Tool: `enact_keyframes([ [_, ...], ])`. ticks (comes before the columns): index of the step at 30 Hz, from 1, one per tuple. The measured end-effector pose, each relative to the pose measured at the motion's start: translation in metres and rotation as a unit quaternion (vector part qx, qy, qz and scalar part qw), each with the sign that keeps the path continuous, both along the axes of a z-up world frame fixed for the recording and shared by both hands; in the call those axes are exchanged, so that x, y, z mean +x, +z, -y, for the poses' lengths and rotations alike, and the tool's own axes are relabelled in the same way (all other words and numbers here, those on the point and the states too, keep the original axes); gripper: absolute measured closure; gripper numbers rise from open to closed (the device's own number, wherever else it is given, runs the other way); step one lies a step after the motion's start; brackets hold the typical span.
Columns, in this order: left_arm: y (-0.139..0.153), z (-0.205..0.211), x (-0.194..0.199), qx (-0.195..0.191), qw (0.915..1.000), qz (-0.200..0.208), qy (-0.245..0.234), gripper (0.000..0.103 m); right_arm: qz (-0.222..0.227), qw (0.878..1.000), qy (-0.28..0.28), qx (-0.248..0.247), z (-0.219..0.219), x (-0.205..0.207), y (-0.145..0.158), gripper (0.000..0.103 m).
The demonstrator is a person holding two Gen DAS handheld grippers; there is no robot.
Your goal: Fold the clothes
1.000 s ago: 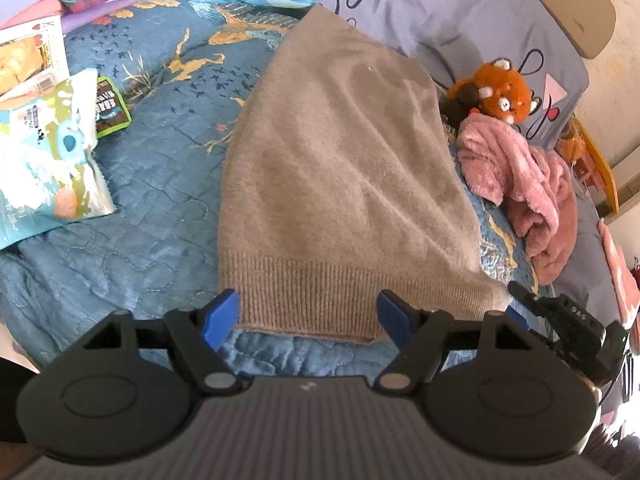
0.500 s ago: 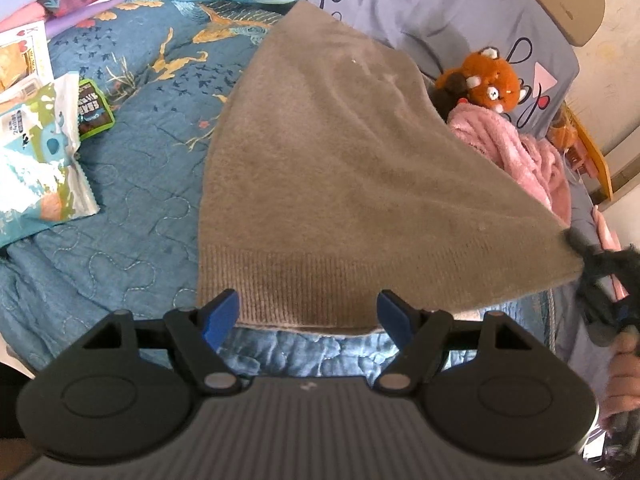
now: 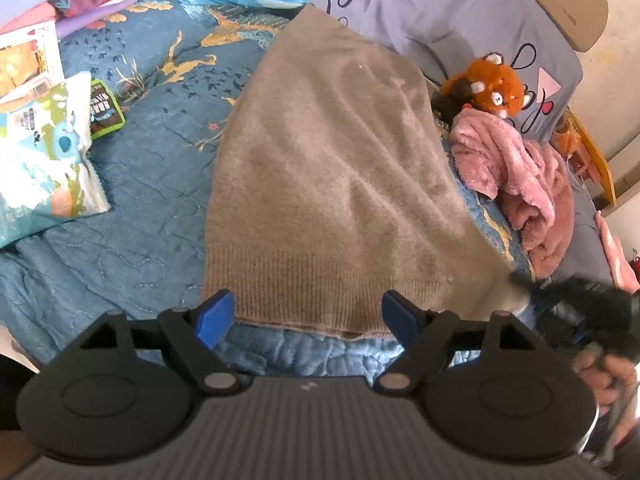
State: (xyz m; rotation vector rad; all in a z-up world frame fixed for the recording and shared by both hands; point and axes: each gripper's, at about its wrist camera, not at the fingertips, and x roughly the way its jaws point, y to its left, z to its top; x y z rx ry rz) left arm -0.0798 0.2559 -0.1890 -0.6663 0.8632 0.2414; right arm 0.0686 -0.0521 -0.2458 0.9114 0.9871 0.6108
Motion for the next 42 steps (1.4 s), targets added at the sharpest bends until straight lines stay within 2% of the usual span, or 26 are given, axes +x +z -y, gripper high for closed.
enact_keyframes([
  [2, 0.001, -0.001, -0.001, 0.000, 1.0000, 0.000, 0.003, 0.019, 0.010, 1.000, -0.010, -0.021, -0.003, 0.005, 0.001, 0.100],
  [3, 0.001, -0.002, -0.001, -0.001, 1.0000, 0.000, 0.005, 0.019, 0.004, 0.998, -0.017, -0.066, -0.004, 0.007, -0.004, 0.100],
  [4, 0.001, -0.003, -0.002, -0.002, 1.0000, 0.000, 0.007, 0.019, -0.016, 0.995, -0.022, -0.100, -0.003, 0.008, -0.015, 0.100],
  [7, -0.001, -0.005, -0.002, -0.006, 0.9999, -0.002, 0.010, 0.019, -0.092, 0.987, -0.034, -0.124, 0.006, 0.011, -0.056, 0.100],
  [10, -0.003, -0.004, -0.002, -0.006, 1.0000, -0.004, 0.006, 0.019, -0.091, 0.991, -0.070, -0.074, 0.022, 0.000, -0.060, 0.094],
  [13, -0.003, -0.004, -0.001, -0.005, 0.9999, -0.006, 0.007, 0.019, -0.069, 0.991, -0.102, -0.056, 0.040, -0.015, -0.053, 0.076],
  [16, -0.005, -0.005, -0.003, -0.008, 0.9999, -0.007, 0.009, 0.019, -0.063, 0.990, -0.119, -0.033, 0.060, -0.034, -0.051, 0.073],
  [20, -0.009, -0.006, -0.002, -0.014, 0.9998, -0.010, 0.009, 0.019, -0.079, 0.991, -0.103, 0.015, 0.068, -0.054, -0.064, 0.072],
  [24, -0.010, -0.002, 0.000, -0.013, 0.9998, -0.014, 0.002, 0.019, -0.098, 0.988, -0.104, 0.061, 0.048, -0.057, -0.085, 0.072],
  [26, -0.009, -0.001, -0.001, -0.012, 0.9998, -0.014, 0.001, 0.019, -0.091, 0.986, -0.126, 0.059, 0.036, -0.052, -0.088, 0.084],
  [29, -0.007, -0.001, -0.004, -0.011, 0.9999, -0.013, 0.004, 0.019, -0.080, 0.982, -0.160, 0.058, 0.019, -0.045, -0.092, 0.085],
  [31, -0.006, -0.002, -0.006, -0.010, 0.9998, -0.014, 0.008, 0.019, -0.078, 0.981, -0.169, 0.060, 0.011, -0.037, -0.090, 0.084],
  [33, -0.006, -0.005, -0.007, -0.013, 0.9997, -0.014, 0.014, 0.019, -0.078, 0.981, -0.168, 0.061, 0.004, -0.033, -0.083, 0.087],
  [39, -0.009, -0.008, -0.009, -0.052, 0.9982, -0.009, 0.027, 0.019, -0.066, 0.979, -0.167, 0.098, -0.002, -0.037, -0.038, 0.092],
  [42, -0.013, 0.000, -0.007, -0.081, 0.9961, -0.005, 0.034, 0.017, -0.055, 0.981, -0.157, 0.096, -0.007, -0.036, -0.007, 0.092],
])
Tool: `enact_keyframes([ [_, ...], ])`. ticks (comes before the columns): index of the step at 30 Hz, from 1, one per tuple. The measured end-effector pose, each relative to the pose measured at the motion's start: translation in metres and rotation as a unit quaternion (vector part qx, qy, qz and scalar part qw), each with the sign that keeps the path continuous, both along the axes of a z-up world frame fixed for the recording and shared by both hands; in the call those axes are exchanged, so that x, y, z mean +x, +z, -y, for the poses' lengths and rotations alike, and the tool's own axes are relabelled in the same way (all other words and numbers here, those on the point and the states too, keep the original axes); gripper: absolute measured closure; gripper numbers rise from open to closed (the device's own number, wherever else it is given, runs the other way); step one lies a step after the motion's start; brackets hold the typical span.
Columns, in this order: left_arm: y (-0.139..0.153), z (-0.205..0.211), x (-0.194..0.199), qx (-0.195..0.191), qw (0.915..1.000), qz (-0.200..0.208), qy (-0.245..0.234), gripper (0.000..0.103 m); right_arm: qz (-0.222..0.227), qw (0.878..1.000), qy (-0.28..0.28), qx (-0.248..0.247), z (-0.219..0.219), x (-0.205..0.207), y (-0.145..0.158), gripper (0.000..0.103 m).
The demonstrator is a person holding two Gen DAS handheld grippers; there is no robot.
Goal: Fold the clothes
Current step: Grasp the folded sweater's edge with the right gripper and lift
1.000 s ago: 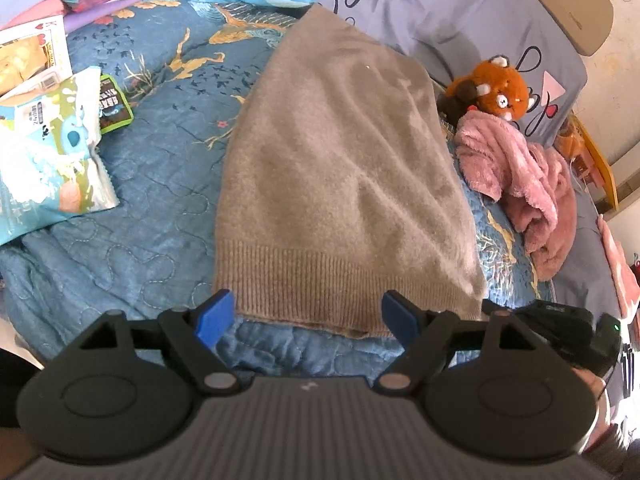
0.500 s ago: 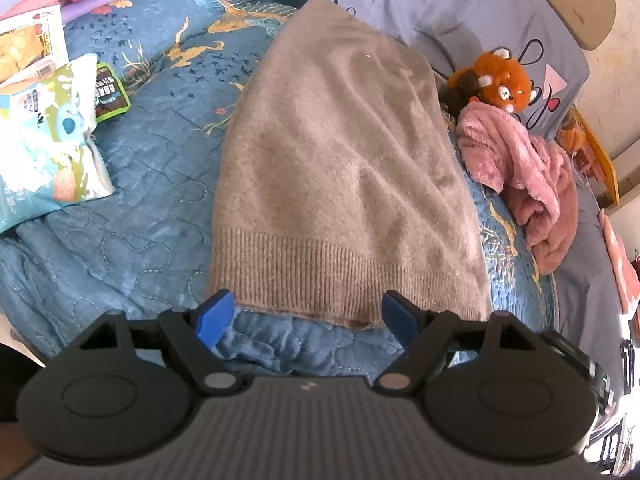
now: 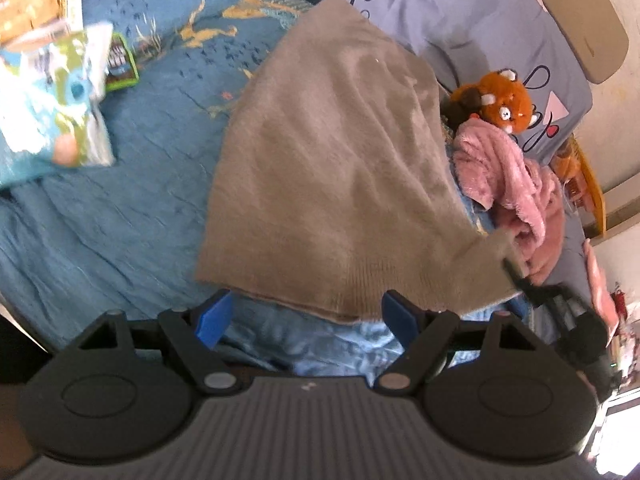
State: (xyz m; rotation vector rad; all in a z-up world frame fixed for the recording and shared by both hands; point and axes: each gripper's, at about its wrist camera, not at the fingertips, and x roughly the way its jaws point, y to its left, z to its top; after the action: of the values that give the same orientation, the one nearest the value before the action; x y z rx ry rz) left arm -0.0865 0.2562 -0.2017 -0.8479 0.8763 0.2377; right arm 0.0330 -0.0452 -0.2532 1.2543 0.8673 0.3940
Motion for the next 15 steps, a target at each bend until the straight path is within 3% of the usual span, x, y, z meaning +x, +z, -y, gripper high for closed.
enact_keyframes([
  [2, -0.003, 0.008, 0.002, -0.024, 0.9997, 0.006, 0.009, 0.013, 0.002, 1.000, 0.004, -0.004, -0.004, 0.001, 0.016, 0.092],
  [4, -0.009, 0.016, 0.001, -0.074, 0.9966, 0.024, 0.028, 0.013, 0.008, 1.000, 0.012, -0.008, -0.008, 0.003, 0.026, 0.092],
  [10, -0.015, 0.045, 0.002, -0.163, 0.9777, 0.081, 0.104, 0.005, 0.020, 0.999, 0.028, -0.008, -0.018, 0.006, 0.040, 0.092],
  [11, -0.017, 0.049, 0.002, -0.186, 0.9720, 0.088, 0.113, 0.005, 0.018, 0.999, 0.028, -0.004, -0.018, 0.006, 0.040, 0.092],
  [13, -0.028, 0.057, 0.003, -0.255, 0.9527, 0.101, 0.131, 0.004, 0.015, 1.000, 0.026, 0.003, -0.019, 0.007, 0.040, 0.092],
  [15, -0.043, 0.059, 0.009, -0.289, 0.9386, 0.097, 0.161, 0.004, 0.016, 1.000, 0.025, 0.007, -0.018, 0.006, 0.042, 0.092],
])
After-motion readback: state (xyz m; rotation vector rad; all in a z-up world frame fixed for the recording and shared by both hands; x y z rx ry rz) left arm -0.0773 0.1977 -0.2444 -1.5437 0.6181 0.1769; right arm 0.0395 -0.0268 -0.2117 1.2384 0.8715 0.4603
